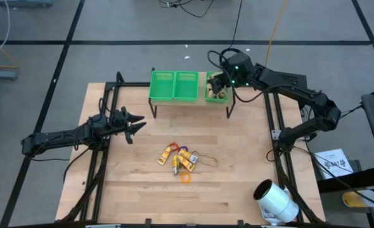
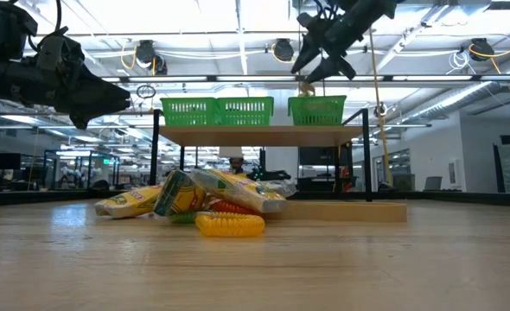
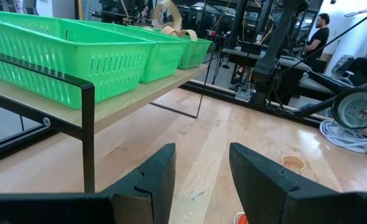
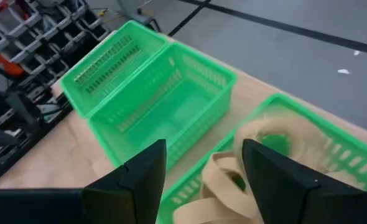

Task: Pick & Place Office Desk Supplies
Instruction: Put the brown rubber band into the right green bin on the shelf

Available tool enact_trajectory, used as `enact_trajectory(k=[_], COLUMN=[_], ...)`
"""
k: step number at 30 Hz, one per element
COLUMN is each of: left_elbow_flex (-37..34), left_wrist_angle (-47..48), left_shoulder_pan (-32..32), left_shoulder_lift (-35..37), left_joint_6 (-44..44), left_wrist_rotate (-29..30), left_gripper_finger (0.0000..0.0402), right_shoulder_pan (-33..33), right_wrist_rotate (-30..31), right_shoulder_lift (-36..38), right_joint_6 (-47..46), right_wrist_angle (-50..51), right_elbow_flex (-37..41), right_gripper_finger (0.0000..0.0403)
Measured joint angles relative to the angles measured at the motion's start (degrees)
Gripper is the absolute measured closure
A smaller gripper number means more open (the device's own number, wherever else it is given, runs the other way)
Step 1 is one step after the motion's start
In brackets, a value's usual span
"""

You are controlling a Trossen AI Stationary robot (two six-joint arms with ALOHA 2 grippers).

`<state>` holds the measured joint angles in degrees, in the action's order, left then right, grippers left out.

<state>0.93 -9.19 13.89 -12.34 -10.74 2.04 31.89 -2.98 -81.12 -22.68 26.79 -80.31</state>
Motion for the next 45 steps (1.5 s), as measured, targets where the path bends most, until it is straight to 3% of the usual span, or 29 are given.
enact_trajectory(k=[16, 22, 25, 29, 37, 39, 41, 45], left_elbow_flex=[0.0, 0.0, 0.0, 0.0, 0.0, 0.0, 0.0, 0.0], left_wrist_angle=[0.0, 0.0, 0.0, 0.0, 0.0, 0.0, 0.0, 0.0], left_shoulder_pan=[0.0, 0.0, 0.0, 0.0, 0.0, 0.0, 0.0, 0.0], left_shoulder_lift=[0.0, 0.0, 0.0, 0.0, 0.0, 0.0, 0.0, 0.0], left_joint_6=[0.0, 0.0, 0.0, 0.0, 0.0, 0.0, 0.0, 0.0], left_wrist_rotate=[0.0, 0.0, 0.0, 0.0, 0.0, 0.0, 0.0, 0.0], left_gripper_finger=[0.0243, 0.0243, 0.0243, 0.0243, 0.0243, 0.0243, 0.0243, 0.0243], right_shoulder_pan=[-2.0, -7.9, -14.4, -24.6, -41.3, -44.1, -46.6, -51.1], right_wrist_rotate=[-0.4, -13.5, -15.1, -15.1, -15.1, -12.5, -5.5, 13.2], right_shoulder_lift=[0.0, 0.0, 0.0, 0.0, 0.0, 0.0, 0.0, -0.5], right_joint_6=[-0.2, 0.0, 1.1, 2.8, 8.9, 10.0, 10.1, 12.3], right_wrist_angle=[4.0, 1.6, -1.1, -10.1, -47.0, -52.5, -51.0, -32.7], right_elbow_flex=[0.1, 0.1, 0.1, 1.6, 14.6, 17.9, 18.7, 14.7], right_gripper_finger=[0.0202, 0.0202, 0.0202, 0.0202, 0.0202, 0.0202, 0.0202, 0.0192])
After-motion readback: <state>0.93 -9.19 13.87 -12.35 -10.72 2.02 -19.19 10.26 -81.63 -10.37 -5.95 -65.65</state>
